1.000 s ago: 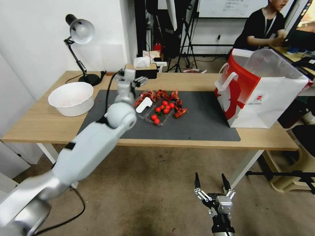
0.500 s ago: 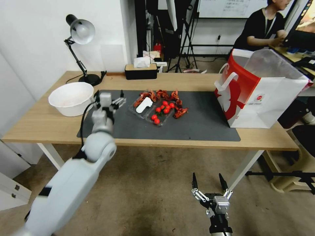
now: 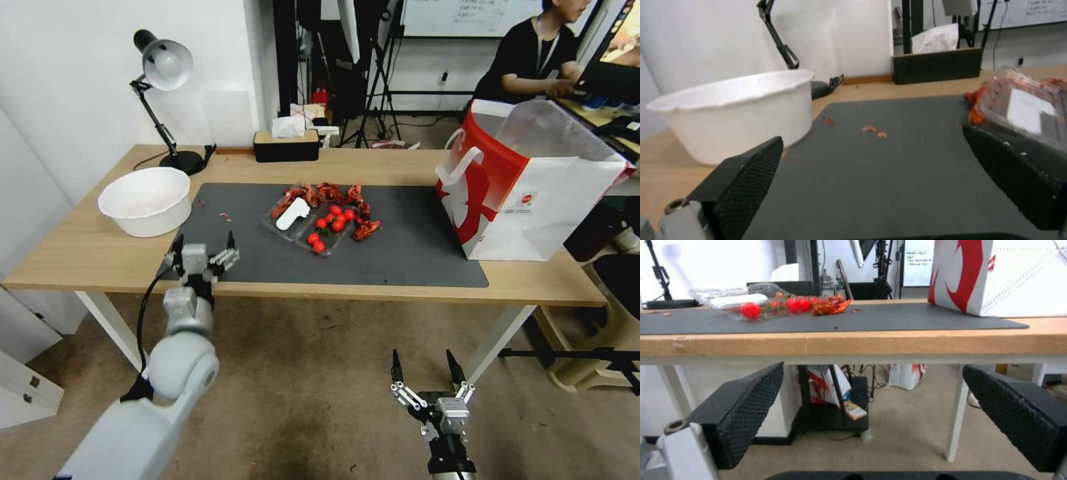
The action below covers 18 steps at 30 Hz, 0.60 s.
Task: Pick up the trash from the table and place it into the takeout bag.
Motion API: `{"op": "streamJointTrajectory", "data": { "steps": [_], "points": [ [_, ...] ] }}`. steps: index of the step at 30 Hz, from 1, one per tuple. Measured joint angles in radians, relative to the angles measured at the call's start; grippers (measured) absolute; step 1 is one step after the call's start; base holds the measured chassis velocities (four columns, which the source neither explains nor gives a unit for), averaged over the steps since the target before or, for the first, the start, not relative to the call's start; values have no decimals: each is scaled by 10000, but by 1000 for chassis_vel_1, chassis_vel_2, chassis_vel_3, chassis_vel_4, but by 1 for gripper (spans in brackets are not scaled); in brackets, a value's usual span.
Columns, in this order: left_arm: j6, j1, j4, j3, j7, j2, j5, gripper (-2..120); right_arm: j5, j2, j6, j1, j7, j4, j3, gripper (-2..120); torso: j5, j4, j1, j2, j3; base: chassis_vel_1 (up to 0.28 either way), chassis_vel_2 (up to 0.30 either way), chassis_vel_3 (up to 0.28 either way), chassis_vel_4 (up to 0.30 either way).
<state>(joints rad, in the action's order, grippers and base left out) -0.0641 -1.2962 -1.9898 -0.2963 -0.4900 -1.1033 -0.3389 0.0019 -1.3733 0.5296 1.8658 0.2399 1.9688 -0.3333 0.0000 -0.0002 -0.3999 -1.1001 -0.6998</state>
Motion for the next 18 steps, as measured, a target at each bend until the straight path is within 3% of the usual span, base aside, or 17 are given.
{"op": "streamJointTrajectory", "data": {
  "steps": [8, 14, 18],
  "points": [
    [828, -1656, -310, -622, 784, -236, 587, 100, 190, 105, 63, -17, -256, 178, -123, 100, 1, 4, 1, 0, -1, 0, 0, 0, 0],
    [1940, -2933, -439, -1104, 1532, -601, 1013, 100, 286, 141, 86, -192, -497, 285, -221, 100, 0, 2, 0, 0, -1, 0, 0, 0, 0],
    [2190, -3189, -453, -1172, 1743, -690, 1082, 100, 403, 141, 88, -290, -585, 318, -268, 100, 2, 2, 1, 0, -1, 0, 0, 0, 0]
  ]
}}
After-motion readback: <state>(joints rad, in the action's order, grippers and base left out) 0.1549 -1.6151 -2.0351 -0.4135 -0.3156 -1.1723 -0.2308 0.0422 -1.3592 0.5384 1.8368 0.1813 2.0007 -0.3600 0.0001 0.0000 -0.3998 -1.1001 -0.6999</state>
